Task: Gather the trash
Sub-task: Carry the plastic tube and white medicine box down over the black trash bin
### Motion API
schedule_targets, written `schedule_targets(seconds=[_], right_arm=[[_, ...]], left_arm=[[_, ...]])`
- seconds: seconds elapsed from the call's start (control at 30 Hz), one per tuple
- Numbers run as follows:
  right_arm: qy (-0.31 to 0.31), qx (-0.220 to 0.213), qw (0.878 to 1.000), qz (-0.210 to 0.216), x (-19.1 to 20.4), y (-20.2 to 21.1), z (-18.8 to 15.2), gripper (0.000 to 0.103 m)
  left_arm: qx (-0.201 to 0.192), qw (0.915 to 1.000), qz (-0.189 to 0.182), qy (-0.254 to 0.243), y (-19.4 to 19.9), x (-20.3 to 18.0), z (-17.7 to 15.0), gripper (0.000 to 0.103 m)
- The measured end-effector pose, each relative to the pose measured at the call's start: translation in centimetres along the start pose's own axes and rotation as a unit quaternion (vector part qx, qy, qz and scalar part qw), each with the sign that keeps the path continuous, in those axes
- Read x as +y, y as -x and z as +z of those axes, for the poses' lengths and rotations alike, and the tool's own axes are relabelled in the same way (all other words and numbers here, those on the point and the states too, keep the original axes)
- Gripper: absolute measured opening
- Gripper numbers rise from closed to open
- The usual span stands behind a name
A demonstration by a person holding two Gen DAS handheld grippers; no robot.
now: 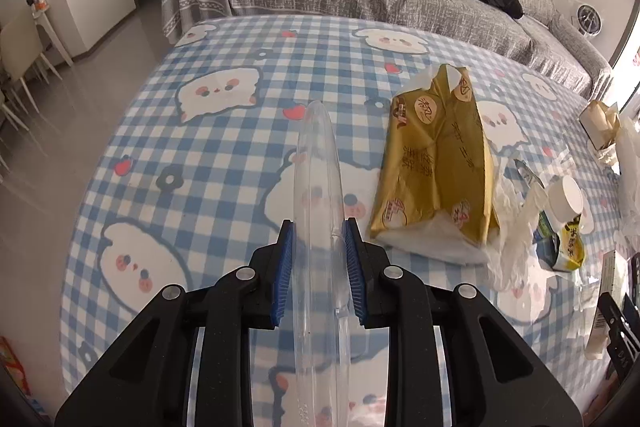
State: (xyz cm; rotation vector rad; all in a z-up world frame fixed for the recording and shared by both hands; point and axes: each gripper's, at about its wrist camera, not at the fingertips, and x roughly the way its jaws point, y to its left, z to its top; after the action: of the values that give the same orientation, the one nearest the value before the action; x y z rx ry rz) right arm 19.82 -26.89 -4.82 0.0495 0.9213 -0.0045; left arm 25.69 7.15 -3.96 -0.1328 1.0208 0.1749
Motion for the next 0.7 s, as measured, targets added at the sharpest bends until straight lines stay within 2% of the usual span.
schedule_targets(seconds=[0.6,0.7], right_arm=[[0.027,-0.019,0.999,0.019,1.2,5.0,-3.0,0.064],[0.032,-0.022,0.999,0.024,1.4,5.8,-3.6,0.064]], left_arm=[[-0.029,0.9995,-0.004,-0.011,5.9,0.3,-4.9,0.025],[-0.027,0.9995,-0.014,-0.012,6.6,0.4,-6.0,0.025]])
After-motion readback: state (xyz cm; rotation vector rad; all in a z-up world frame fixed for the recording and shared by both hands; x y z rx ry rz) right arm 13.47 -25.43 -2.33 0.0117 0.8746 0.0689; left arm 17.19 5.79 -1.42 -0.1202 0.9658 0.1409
